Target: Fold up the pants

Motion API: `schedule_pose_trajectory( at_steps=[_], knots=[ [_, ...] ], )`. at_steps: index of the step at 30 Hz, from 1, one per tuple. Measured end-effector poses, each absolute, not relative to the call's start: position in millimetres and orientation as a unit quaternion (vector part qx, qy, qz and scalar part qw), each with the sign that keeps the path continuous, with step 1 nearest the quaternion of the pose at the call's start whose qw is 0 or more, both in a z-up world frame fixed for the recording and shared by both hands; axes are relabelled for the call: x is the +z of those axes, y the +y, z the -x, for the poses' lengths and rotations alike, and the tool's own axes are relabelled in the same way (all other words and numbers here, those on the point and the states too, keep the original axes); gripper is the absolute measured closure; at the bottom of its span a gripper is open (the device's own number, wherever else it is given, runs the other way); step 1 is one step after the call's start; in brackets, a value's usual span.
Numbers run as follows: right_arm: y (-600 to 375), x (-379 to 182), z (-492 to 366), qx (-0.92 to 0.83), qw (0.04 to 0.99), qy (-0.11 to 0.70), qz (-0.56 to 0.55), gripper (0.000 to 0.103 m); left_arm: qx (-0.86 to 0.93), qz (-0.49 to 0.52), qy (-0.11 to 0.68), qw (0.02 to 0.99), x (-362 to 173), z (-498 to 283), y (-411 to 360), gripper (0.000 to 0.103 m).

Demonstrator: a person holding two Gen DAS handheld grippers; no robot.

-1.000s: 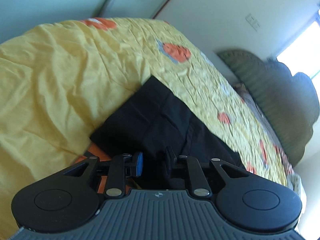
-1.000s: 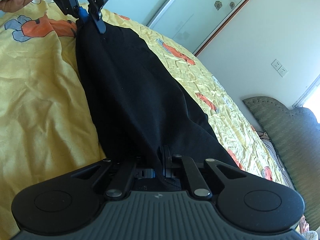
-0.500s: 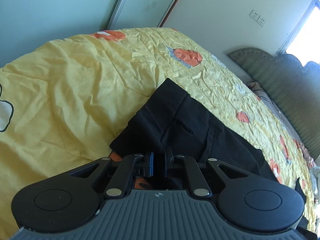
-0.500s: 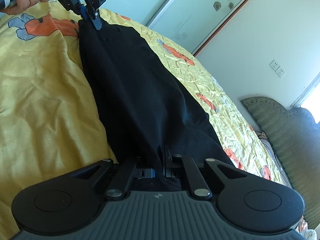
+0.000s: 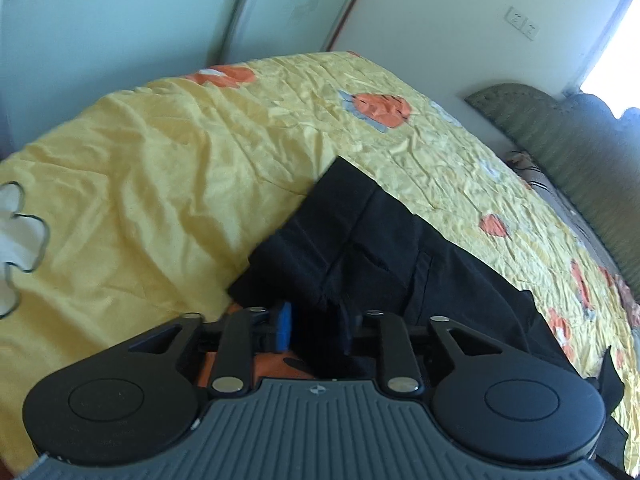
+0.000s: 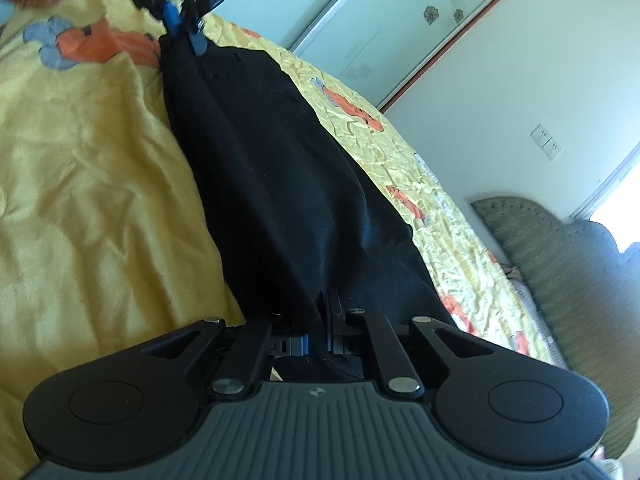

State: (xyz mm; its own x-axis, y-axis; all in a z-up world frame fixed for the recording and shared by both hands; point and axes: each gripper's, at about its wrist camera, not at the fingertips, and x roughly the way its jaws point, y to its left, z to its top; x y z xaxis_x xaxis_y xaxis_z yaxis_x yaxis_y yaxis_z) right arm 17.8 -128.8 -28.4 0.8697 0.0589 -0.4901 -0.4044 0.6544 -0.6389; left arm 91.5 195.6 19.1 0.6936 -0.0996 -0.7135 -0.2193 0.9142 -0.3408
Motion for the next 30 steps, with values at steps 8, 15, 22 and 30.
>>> schedule_pose_trajectory(
  at_steps=[8, 15, 22, 30],
  knots=[
    [-177.9, 4.0, -3.5, 0.169, 0.92, 0.259, 0.242, 0.064, 0.107, 0.095, 0.35, 0.926, 54.2, -76.9, 173.3, 0.059],
    [-239.9, 32.0, 6.8, 0.181, 0.946, 0.252, 0.091, 0.057, 0.033, 0.068, 0.367, 0.927, 59.8, -88.4, 114.2, 0.058],
    [-354.5, 23.3, 18.2, -0.056, 0.955, 0.287, -0.038, 0.047, -0.182, 0.033, 0.406, 0.895, 48.7, -94.0, 1.1, 0.052],
    [-421.7, 13.1, 46.7, -0.168, 0.928, 0.312, -0.113, 0.046, -0.365, 0.002, 0.445, 0.818, 10.1, -83.7, -91.8, 0.046]
  ],
)
